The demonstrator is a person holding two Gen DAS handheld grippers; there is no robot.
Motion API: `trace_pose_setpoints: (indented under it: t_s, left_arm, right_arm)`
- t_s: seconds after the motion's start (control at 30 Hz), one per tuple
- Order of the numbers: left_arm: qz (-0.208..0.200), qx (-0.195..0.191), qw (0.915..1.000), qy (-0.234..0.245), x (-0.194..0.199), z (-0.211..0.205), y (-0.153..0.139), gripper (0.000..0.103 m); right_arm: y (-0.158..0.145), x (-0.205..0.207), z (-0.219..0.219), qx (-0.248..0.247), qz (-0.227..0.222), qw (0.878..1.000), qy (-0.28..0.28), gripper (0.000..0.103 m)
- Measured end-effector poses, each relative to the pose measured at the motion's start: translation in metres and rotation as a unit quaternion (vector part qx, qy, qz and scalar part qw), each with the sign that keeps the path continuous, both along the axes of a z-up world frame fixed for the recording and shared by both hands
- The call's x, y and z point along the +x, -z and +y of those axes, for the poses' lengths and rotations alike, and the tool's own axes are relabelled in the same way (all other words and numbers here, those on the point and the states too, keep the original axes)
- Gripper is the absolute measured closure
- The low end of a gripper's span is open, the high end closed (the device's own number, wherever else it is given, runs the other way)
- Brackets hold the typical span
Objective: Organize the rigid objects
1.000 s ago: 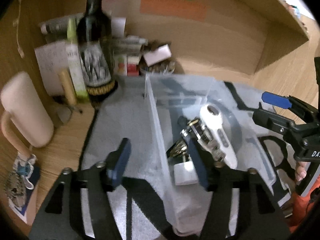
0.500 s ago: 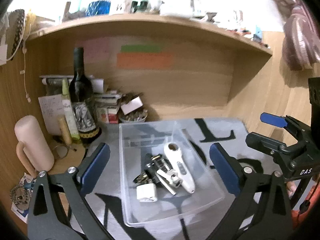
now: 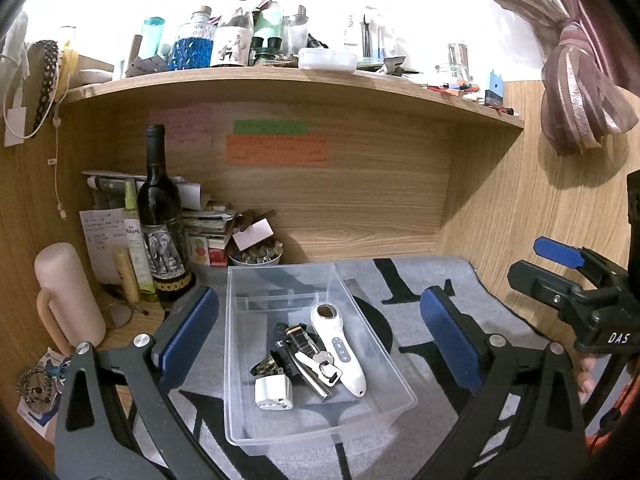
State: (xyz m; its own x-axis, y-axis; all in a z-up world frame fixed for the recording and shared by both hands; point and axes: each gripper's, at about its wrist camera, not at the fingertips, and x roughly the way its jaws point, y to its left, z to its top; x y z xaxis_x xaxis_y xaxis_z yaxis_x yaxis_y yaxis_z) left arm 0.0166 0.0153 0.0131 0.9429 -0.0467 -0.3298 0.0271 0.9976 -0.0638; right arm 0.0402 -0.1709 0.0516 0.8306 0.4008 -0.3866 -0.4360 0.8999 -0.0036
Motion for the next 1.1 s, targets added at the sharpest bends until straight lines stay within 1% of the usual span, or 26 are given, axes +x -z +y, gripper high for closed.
trace_pose_setpoints:
  t_s: [0.53, 0.77, 1.1]
  left_arm:
    - [0.005, 0.006, 1.0, 0.003, 0.0007, -0.0025, 0.0041, 0.001]
    - [0.006, 0.003, 1.0, 0.003, 0.0014, -0.002, 0.0051, 0.001]
    - [0.007, -0.001, 1.0, 0.003, 0.0034, 0.0002, 0.0074, 0.0]
  right_arm:
    - [0.0021, -0.003, -0.0006, 0.0, 0.002, 1.0, -0.002, 0.0]
    - [0.0049, 0.0005, 0.0009, 0.003, 0.013, 1.0, -0.004, 0.0]
    - [0.0052, -0.0009, 0.0039, -0.002, 0.01, 1.0, -0.007, 0.0]
